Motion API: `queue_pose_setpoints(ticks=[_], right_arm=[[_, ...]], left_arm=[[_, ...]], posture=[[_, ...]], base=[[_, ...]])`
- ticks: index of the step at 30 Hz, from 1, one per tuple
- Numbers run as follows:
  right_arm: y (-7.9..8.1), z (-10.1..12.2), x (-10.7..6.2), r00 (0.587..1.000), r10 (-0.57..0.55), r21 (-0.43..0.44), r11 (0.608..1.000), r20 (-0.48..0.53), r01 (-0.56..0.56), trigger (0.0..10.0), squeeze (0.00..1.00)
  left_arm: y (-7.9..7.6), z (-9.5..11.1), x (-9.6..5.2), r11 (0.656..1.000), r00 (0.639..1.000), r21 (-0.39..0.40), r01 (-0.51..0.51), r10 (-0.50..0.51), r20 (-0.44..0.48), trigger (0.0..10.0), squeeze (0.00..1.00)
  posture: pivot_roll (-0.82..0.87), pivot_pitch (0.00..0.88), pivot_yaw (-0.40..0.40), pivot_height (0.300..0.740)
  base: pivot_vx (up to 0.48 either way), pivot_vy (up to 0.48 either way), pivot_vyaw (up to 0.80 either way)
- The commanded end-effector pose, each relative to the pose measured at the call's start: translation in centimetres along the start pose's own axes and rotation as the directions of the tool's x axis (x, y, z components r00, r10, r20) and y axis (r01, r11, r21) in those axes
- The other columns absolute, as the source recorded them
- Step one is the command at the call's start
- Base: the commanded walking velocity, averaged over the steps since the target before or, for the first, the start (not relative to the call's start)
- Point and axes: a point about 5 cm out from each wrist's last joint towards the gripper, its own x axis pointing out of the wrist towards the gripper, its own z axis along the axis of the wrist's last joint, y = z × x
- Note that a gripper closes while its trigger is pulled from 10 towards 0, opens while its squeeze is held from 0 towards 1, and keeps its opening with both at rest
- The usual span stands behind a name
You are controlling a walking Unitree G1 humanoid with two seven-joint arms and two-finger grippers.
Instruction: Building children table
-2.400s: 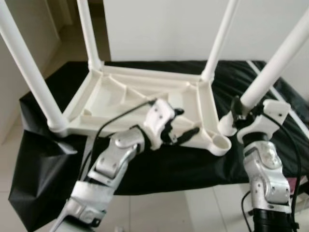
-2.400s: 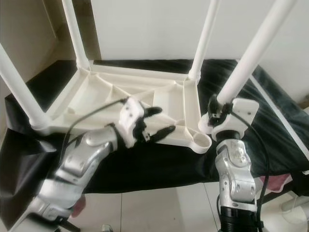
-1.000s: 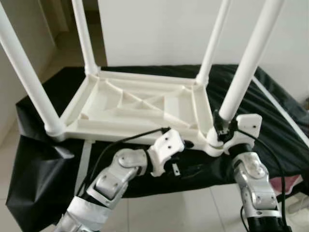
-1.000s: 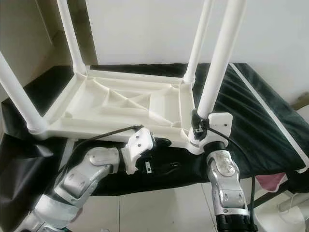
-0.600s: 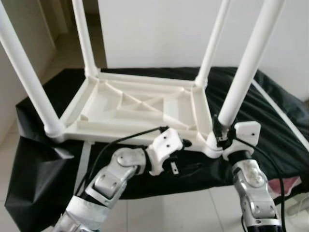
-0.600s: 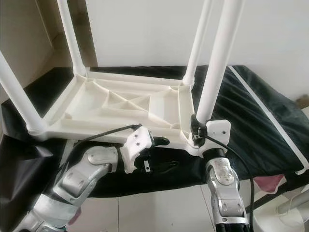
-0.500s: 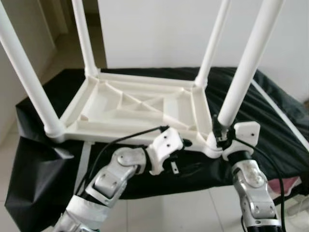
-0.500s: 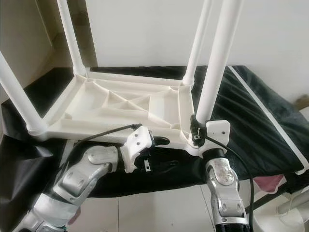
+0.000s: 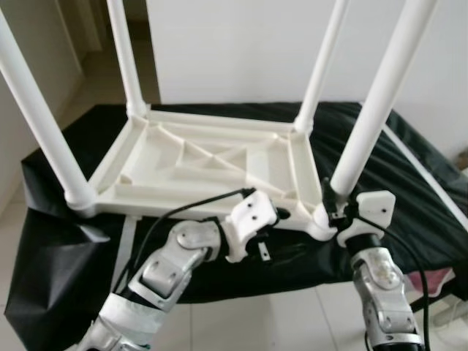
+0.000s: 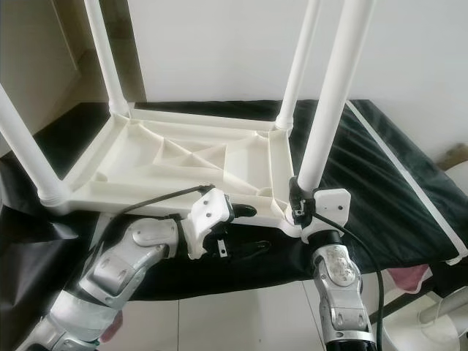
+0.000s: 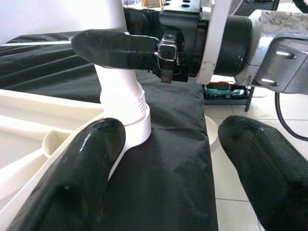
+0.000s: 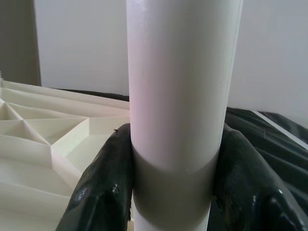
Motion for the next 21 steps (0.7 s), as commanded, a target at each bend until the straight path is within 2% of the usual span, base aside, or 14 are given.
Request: queue_pose_setpoints(ticks=[1, 13, 18, 20, 21], right_arm=[[0.6, -1.7, -0.9, 0.996, 0.054, 0.026, 0.998, -0.069, -0.052, 10.0, 0.00], [0.9, -3.1, -1.6, 0.989, 0.109, 0.073, 0.992, -0.104, -0.102, 10.0, 0.00], [0.6, -3.8, -0.8, 0.983, 0.059, 0.178, 0.984, -0.172, -0.028, 10.0, 0.00], [0.6, -3.8, -0.6, 0.982, 0.058, 0.188, 0.982, -0.180, -0.024, 10.0, 0.00], [0.5, -4.0, -0.2, 0.975, 0.043, 0.224, 0.975, -0.216, 0.007, 10.0, 0.00]], left_arm=[[0.0, 0.1, -0.1, 1.000, 1.000, 0.009, 0.004, -0.004, -0.008, 10.0, 0.00], [0.1, 0.2, -0.3, 1.000, 1.000, 0.009, -0.004, 0.004, -0.008, 10.0, 0.00], [0.2, 0.3, -0.4, 1.000, 1.000, 0.008, -0.008, 0.008, -0.008, 10.0, 0.00], [0.2, 0.3, -0.4, 1.000, 1.000, 0.007, -0.009, 0.009, -0.007, 10.0, 0.00], [0.1, 0.3, -0.4, 1.000, 1.000, 0.006, -0.008, 0.008, -0.006, 10.0, 0.00]], posture=[[0.03, 0.000, -0.018, 0.740], [0.04, 0.000, -0.018, 0.740], [0.04, 0.000, -0.019, 0.740], [0.04, 0.000, -0.019, 0.740], [0.04, 0.000, -0.020, 0.740]], base=[[0.000, 0.000, 0.00], [0.000, 0.000, 0.00], [0.000, 0.000, 0.00], [0.000, 0.000, 0.00], [0.000, 0.000, 0.00]])
